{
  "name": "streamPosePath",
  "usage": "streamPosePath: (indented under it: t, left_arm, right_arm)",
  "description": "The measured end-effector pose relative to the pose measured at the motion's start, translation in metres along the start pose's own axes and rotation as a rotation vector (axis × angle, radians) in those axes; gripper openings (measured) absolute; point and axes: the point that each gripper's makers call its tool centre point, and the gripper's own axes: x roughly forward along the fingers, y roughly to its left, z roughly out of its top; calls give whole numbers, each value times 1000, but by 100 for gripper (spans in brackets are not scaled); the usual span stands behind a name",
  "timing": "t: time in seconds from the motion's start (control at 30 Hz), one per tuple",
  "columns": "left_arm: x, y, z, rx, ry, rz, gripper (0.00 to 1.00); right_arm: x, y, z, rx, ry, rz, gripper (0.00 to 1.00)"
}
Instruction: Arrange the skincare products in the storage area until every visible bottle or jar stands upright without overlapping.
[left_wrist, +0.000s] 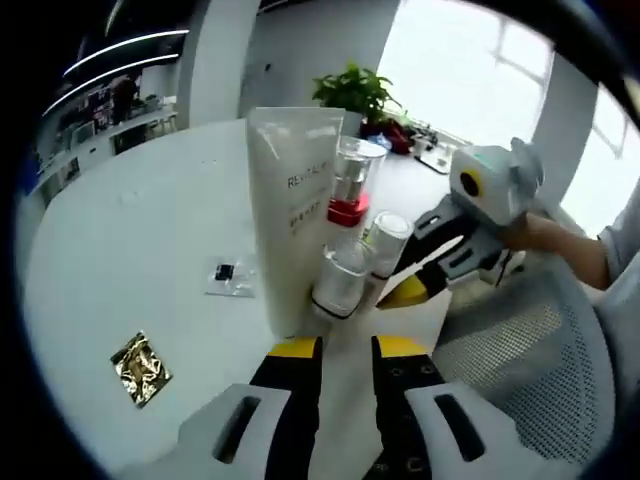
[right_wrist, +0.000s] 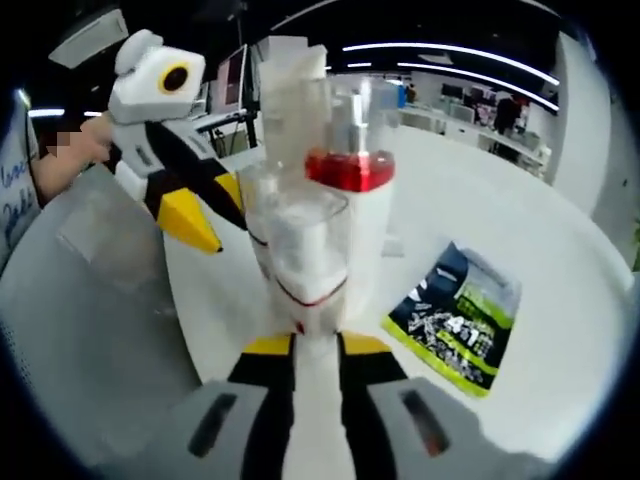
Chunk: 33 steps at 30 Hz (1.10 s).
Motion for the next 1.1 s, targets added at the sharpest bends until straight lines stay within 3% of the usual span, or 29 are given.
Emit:
streamPosePath:
  t: [0.27,0.8,1.1]
  left_arm:
    - [6,0,3,12,20,-20,16]
    - [19,5,-2,40,68,5,16]
    - [20,6,-3,43,64,13,15]
  right_arm:
    - [3,3,5,10,0,-4,16]
    - [0,6,21,65,4,-11,16]
    - [3,8,20,63,10,-7,15]
